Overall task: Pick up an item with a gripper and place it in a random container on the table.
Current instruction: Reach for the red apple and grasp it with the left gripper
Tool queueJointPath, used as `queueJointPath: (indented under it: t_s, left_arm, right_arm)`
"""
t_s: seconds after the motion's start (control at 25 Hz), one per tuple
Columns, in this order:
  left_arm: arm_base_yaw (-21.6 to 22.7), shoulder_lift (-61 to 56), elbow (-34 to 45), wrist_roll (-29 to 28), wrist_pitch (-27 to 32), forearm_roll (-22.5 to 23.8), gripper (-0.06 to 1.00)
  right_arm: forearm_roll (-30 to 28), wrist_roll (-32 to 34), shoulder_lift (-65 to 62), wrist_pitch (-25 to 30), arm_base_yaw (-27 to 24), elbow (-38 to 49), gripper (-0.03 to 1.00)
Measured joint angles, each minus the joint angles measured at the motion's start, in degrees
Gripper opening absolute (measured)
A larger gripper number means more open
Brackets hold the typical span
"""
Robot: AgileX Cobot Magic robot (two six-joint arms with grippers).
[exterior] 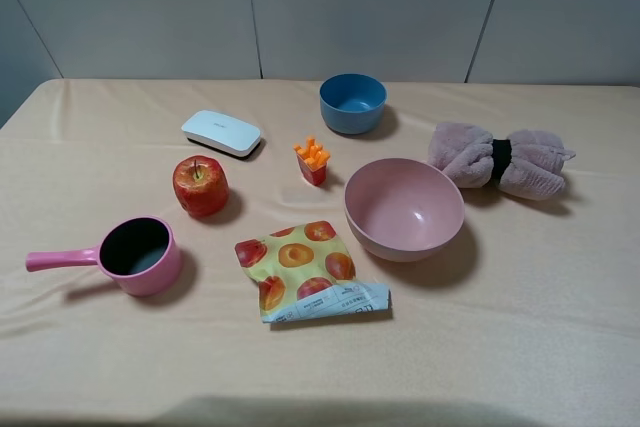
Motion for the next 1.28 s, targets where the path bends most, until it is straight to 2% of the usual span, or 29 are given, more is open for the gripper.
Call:
queueJointPath:
  t_s: [1.28]
  left_arm:
    - [0.0,0.0,-1.1,0.0,-0.7,0.4,0.99]
  right_arm:
    - [0.0,0.0,0.0,0.0,0.0,0.0,0.69]
